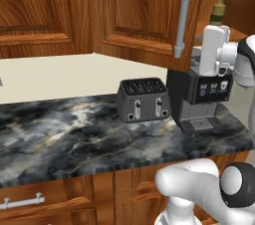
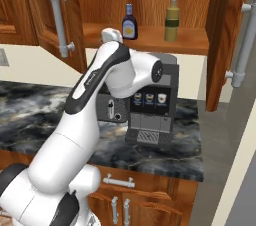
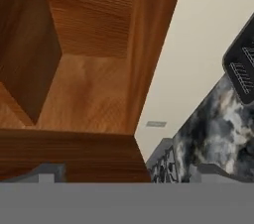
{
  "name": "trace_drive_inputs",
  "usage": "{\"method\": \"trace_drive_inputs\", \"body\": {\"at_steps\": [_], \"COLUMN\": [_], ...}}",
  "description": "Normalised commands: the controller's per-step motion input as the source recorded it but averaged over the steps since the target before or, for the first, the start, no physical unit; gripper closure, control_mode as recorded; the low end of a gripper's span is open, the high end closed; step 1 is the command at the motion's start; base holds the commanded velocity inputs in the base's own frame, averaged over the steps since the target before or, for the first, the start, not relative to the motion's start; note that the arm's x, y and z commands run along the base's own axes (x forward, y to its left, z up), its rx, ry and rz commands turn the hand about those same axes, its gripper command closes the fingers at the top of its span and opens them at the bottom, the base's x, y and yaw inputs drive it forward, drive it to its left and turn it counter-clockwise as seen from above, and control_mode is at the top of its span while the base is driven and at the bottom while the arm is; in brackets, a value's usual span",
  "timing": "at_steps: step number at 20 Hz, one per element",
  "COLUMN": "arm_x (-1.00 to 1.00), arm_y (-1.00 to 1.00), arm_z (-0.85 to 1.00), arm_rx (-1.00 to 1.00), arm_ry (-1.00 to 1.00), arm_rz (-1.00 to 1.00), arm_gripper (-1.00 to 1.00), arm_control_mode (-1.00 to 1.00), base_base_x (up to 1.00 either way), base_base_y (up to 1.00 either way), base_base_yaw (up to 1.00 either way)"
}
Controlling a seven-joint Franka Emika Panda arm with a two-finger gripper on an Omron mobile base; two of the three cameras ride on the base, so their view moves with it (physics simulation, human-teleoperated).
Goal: Move the condiment bottle and oil and vinegar bottle from the cabinet to the dining counter.
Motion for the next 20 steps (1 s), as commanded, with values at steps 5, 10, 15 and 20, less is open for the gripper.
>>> {"method": "trace_drive_inputs", "body": {"at_steps": [5, 10, 15, 20], "arm_x": [-0.09, -0.19, -0.29, -0.34], "arm_y": [0.63, 0.71, 0.71, 0.74], "arm_z": [-0.23, -0.12, 0.0, 0.0], "arm_rx": [0.05, 0.02, 0.01, 0.0], "arm_ry": [0.0, 0.0, 0.0, -0.01], "arm_rz": [0.3, 0.26, 0.22, 0.19], "arm_gripper": [-1.0, -1.0, -1.0, -1.0], "arm_control_mode": [-1.0, -1.0, -1.0, -1.0], "base_base_x": [0.0, 0.0, 0.0, 0.0], "base_base_y": [0.0, 0.0, 0.0, 0.0], "base_base_yaw": [0.0, 0.0, 0.0, 0.0]}}
